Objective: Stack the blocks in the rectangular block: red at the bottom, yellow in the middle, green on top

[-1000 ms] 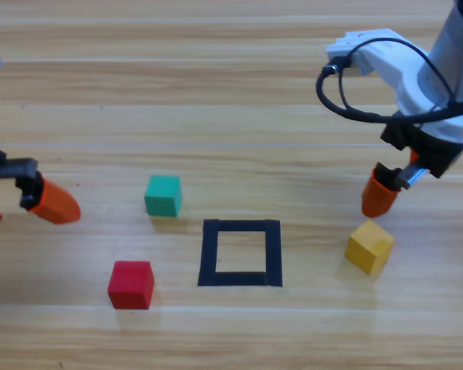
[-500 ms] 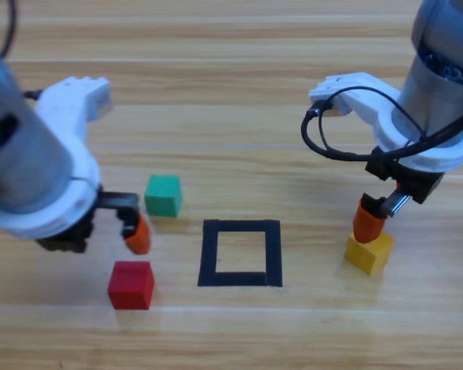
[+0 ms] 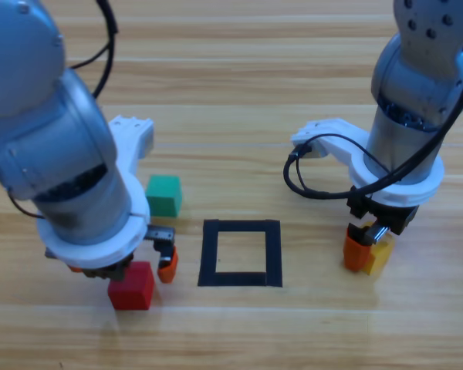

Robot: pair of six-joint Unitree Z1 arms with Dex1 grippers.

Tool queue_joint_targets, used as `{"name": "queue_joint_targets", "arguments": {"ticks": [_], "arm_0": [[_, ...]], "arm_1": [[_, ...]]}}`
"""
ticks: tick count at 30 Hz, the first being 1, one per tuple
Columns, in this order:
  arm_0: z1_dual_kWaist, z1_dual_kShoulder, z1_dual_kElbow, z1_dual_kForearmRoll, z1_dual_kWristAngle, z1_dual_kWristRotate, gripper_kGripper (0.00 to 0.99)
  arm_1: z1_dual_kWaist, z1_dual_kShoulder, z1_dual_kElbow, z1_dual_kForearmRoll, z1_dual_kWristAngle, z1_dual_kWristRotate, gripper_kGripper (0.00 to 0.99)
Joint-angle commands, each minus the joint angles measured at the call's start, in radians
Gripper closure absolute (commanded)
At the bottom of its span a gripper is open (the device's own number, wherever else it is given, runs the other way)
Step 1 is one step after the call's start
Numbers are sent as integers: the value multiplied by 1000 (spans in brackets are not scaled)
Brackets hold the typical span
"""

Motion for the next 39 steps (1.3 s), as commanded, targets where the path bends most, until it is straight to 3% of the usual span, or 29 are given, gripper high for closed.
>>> {"name": "queue_joint_targets", "arguments": {"ticks": [1,3,7,19,28,33,39], "arm_0": [[-19,73,0,4,23,-25,19],[-19,84,5,-3,24,-33,21],[-19,107,15,-10,30,-54,30],[-19,127,43,-62,38,-59,140],[-17,134,91,-119,27,-59,162],[-17,130,92,-122,21,-54,465],[-17,110,64,-99,16,-39,748]], "arm_1": [[30,68,20,-15,-2,4,588],[30,54,30,-15,-2,7,834],[30,-1,57,-15,1,16,961],[11,-90,73,-10,2,36,964],[8,-117,79,-10,-9,77,964],[5,-125,79,-10,-9,88,965],[-2,-137,79,-10,-4,97,964]]}}
